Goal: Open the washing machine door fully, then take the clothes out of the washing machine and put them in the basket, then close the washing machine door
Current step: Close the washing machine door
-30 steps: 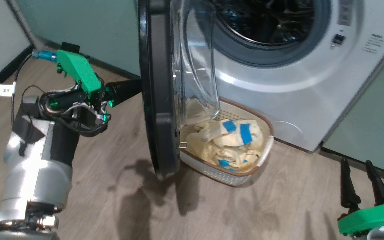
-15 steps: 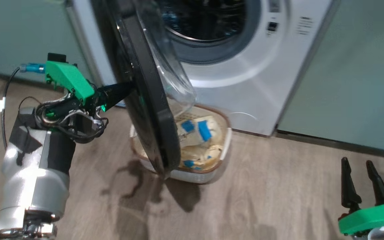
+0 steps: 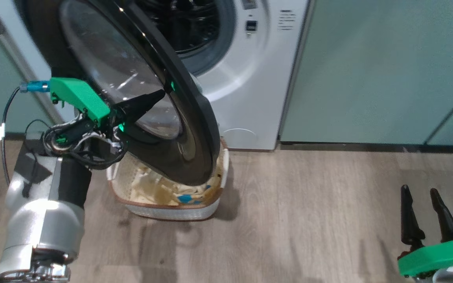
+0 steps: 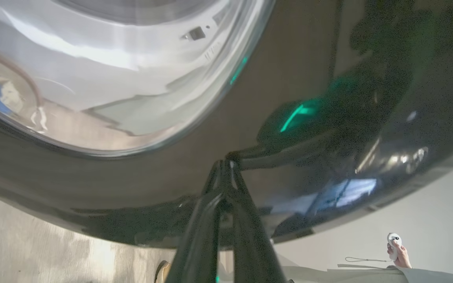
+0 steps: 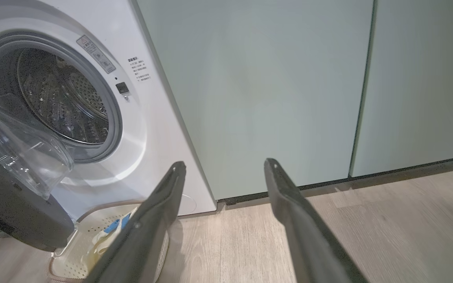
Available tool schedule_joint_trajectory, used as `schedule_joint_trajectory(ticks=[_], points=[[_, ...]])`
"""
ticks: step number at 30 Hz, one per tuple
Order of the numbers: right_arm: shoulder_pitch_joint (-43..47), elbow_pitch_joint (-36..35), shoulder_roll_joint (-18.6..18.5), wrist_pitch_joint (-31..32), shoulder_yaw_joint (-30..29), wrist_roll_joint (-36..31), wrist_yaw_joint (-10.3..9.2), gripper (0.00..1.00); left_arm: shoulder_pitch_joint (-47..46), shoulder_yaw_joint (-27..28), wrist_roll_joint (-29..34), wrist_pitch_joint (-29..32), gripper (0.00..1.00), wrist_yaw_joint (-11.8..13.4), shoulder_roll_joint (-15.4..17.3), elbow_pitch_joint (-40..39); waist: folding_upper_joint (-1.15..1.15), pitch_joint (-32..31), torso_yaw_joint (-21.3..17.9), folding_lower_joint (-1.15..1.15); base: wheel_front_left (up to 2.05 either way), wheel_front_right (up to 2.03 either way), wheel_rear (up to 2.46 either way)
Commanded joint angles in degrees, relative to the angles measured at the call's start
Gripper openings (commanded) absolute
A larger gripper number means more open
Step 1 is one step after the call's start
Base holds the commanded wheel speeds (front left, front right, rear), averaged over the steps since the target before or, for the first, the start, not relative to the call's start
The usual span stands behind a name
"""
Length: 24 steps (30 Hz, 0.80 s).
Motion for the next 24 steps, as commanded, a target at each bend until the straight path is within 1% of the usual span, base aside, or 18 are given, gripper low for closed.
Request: schedule_joint_trajectory(ticks=[1,8,14,15,16,17,19,20,21,24], points=[[-1.71,-2.00,-0.58,-0.55,0.84,0.37,0.25,1.00,-2.16,1.80,-0.43,-0.46,0.00,-0.71,1.42,-1.56,0.00,0.24,-1.44,0.00,0.00,0.00,0.00],[-1.74,-2.16,-0.58,-0.55,0.82,0.36,0.25,1.00,-2.93,2.20,-1.23,-1.35,0.00,-1.81,1.01,-0.24,0.00,0.55,-2.83,0.00,0.00,0.00,0.00],[-1.26,-2.11,-0.30,-0.55,0.37,0.50,0.25,1.00,-1.63,2.85,-1.77,-2.58,0.00,-2.49,1.50,-0.25,0.00,-0.54,-1.58,0.00,0.00,0.00,0.00],[-1.13,-2.07,-0.23,-0.55,0.34,0.53,0.25,1.00,-1.24,2.89,-1.83,-2.71,0.02,-2.55,1.57,-0.28,0.00,-0.80,-1.22,0.00,0.00,0.00,0.00],[-1.01,-2.04,-0.18,-0.55,0.34,0.57,0.25,1.00,-0.80,2.96,-1.89,-2.85,0.10,-2.60,1.68,-0.36,0.00,-1.07,-0.85,0.00,0.00,0.00,0.00],[-0.88,-2.00,-0.11,-0.55,0.38,0.57,0.25,1.00,-0.31,3.07,-1.86,-3.19,0.22,-2.63,1.84,-0.46,0.00,-1.40,-0.52,0.00,0.00,0.00,0.00],[-0.59,-1.97,0.04,-0.55,0.42,0.54,0.25,1.00,0.74,3.39,-1.80,-4.06,0.63,-2.69,2.15,-0.71,0.00,-1.94,0.16,0.00,0.00,0.00,0.00],[-0.49,-1.96,0.09,-0.55,0.43,0.55,0.25,1.00,1.31,3.48,-1.63,-4.55,0.95,-2.71,2.35,-0.89,0.00,-2.16,0.50,0.00,0.00,0.00,0.00],[-0.40,-1.97,0.14,-0.55,0.43,0.54,0.25,1.00,1.90,3.57,-1.41,-5.19,1.00,-2.72,2.53,-1.13,0.00,-2.32,0.83,0.00,0.00,0.00,0.00],[-0.35,-1.91,0.24,-0.55,0.48,0.57,0.25,1.00,3.86,4.29,-1.37,-7.37,1.00,-2.75,2.83,-2.40,0.00,-2.72,1.48,0.00,0.00,0.00,0.00]])
